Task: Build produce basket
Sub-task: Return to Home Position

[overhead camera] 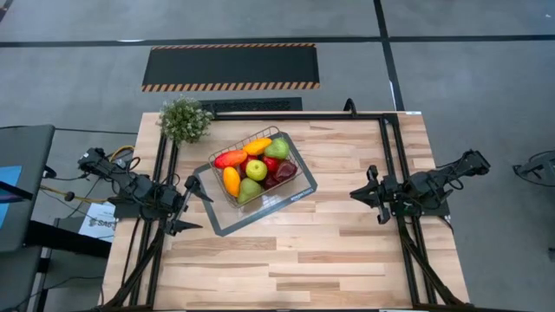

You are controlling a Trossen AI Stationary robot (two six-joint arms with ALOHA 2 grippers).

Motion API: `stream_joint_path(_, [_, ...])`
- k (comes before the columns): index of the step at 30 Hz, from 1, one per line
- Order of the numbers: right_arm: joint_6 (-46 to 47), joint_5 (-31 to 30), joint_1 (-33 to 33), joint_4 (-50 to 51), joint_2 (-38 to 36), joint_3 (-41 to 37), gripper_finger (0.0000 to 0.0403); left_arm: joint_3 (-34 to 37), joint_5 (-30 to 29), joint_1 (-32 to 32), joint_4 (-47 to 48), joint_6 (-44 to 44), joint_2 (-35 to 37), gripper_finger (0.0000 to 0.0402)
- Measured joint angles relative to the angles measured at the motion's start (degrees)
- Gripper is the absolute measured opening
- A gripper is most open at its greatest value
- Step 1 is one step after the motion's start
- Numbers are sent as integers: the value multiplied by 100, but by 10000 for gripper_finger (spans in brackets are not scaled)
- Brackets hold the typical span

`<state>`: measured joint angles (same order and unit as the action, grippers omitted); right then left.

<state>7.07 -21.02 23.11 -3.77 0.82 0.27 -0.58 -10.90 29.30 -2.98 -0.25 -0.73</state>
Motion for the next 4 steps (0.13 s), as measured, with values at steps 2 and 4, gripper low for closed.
stream_joint_path(2, [1,0,0,0,1,0,60,0,0,-1,2,0,0,385])
stream_joint_path(4, [1,0,0,0,1,0,60,0,-1,0,0,0,0,385])
